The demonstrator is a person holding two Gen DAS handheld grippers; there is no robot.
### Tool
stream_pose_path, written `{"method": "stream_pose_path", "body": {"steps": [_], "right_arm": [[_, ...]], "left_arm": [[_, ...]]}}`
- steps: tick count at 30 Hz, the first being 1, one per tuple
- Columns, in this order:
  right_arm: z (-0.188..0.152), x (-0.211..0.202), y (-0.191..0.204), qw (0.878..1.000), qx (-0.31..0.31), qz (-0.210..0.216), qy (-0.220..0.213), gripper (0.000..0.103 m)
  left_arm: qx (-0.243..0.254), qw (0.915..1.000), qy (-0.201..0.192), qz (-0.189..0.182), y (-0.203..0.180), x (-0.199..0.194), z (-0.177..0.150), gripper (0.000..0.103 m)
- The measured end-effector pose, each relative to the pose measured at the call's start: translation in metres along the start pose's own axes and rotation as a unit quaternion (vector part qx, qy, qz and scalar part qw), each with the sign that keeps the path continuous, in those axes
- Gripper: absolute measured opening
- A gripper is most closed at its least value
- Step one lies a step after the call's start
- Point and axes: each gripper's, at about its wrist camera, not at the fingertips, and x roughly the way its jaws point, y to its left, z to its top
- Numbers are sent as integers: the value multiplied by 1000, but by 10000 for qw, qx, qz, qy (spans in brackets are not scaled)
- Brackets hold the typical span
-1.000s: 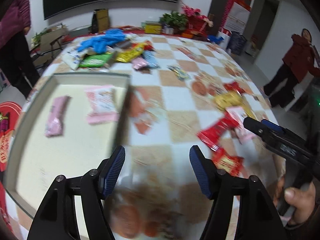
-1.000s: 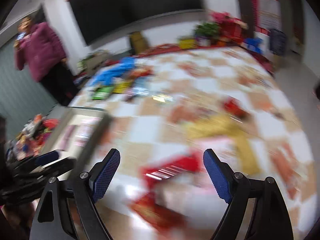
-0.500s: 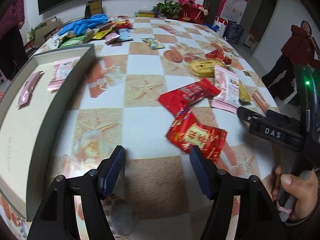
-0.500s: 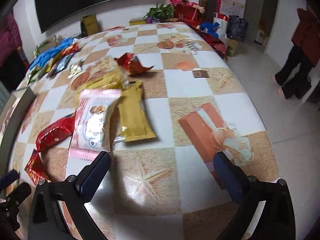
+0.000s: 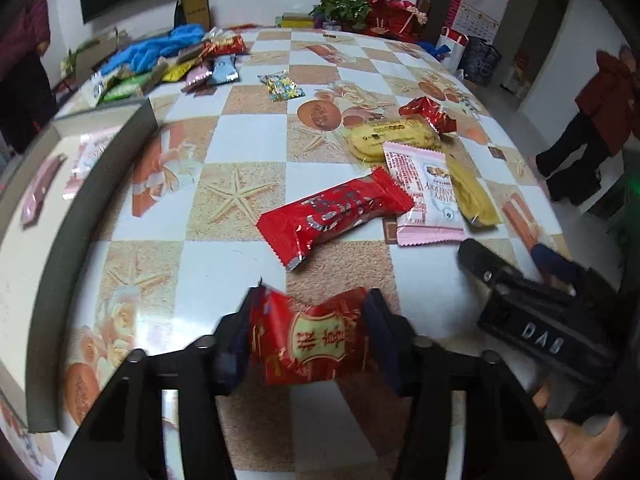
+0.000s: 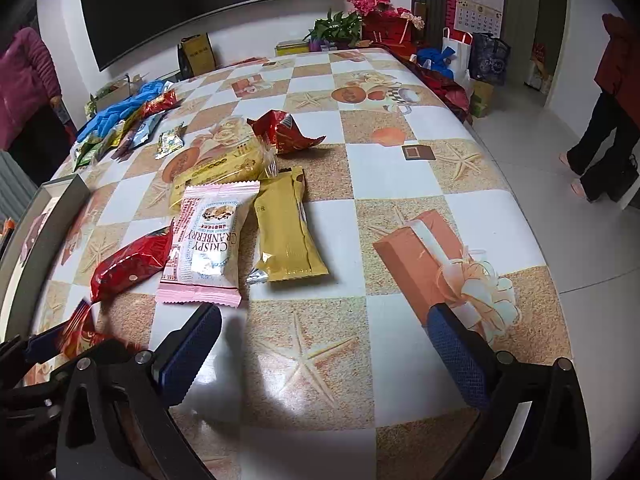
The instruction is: Organize snacks
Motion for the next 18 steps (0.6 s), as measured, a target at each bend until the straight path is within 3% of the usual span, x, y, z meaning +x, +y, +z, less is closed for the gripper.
{"method": "stream_pose_path", "body": {"steps": [4,8,12,18], "right_arm": [[0,0,0,10000,-10,29,-4,103],[0,1,3,10000,-81,19,15,103],[0,2,7,9999,-167,-12,43,103],[0,2,7,9998,-196,-34,55,103]], "left_arm": [[-143,9997,18,-199,14,-9,-9,51],[195,9997,-143,1,18,-15,-15,51],[501,9982,-275,-192,20,-24,-22,52],[1277,9902,-455,-333,19,-35,-32,69]]}}
